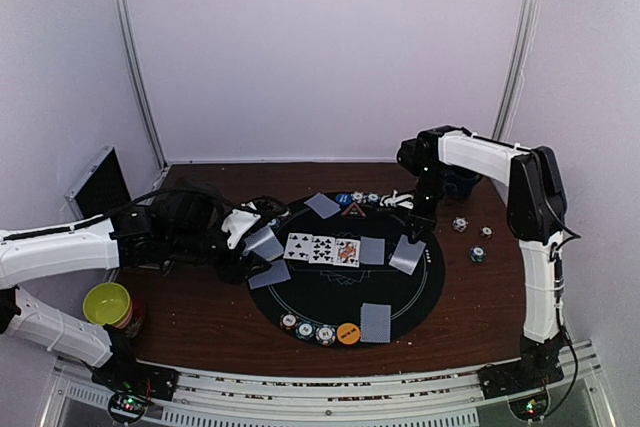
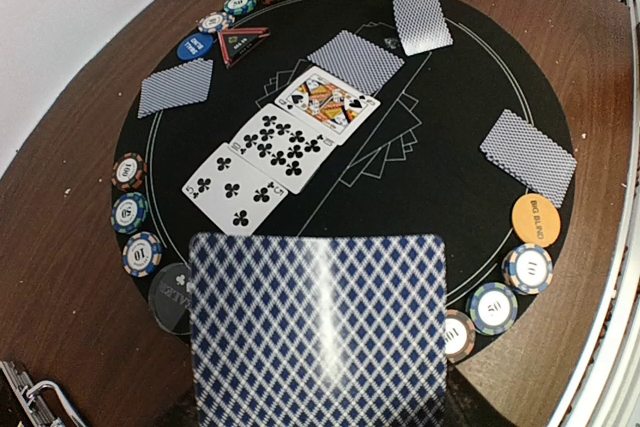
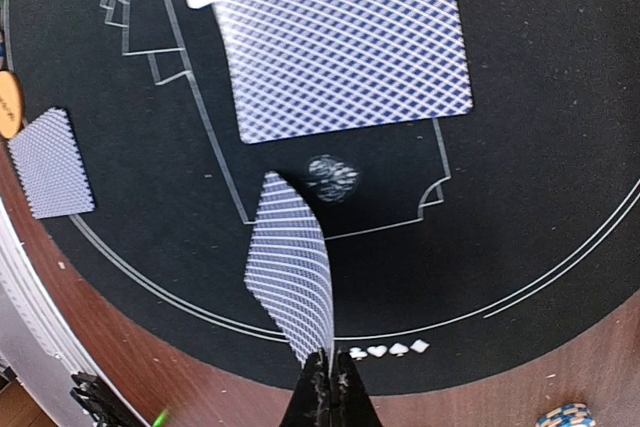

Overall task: Distribute texas hold em gaming equipment
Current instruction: Place the poker card in the community card area.

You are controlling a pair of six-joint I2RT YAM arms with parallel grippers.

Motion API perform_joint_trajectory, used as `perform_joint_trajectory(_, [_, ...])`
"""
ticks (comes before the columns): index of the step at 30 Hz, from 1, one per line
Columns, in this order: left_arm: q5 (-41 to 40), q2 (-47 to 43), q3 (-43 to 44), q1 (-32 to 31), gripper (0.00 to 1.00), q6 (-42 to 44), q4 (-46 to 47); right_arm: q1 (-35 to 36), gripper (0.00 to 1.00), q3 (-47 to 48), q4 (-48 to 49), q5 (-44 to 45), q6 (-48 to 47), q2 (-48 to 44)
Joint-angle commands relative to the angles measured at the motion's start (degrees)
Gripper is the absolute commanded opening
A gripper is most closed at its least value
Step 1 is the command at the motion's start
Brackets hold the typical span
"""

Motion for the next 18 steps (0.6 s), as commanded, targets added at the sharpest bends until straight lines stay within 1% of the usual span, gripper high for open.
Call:
perform_joint_trajectory(1, [-0.1, -0.2, 0.7, 0.0, 0.59, 0.4, 2.3, 0.9, 0.0, 2.8, -0.3, 3.8, -0.1, 3.4])
perform_joint_trajectory(8, [-0.2, -0.1, 0.7, 0.0, 0.59, 0.4, 2.2, 1.6, 0.0, 6.2, 0.0, 5.4, -0.1, 6.0])
perform_joint_trajectory(18, [-0.3, -0.1, 0.7, 0.0, 0.59, 0.5, 2.2, 3.0, 0.0, 7.1, 2.8, 8.9, 0.4, 7.1])
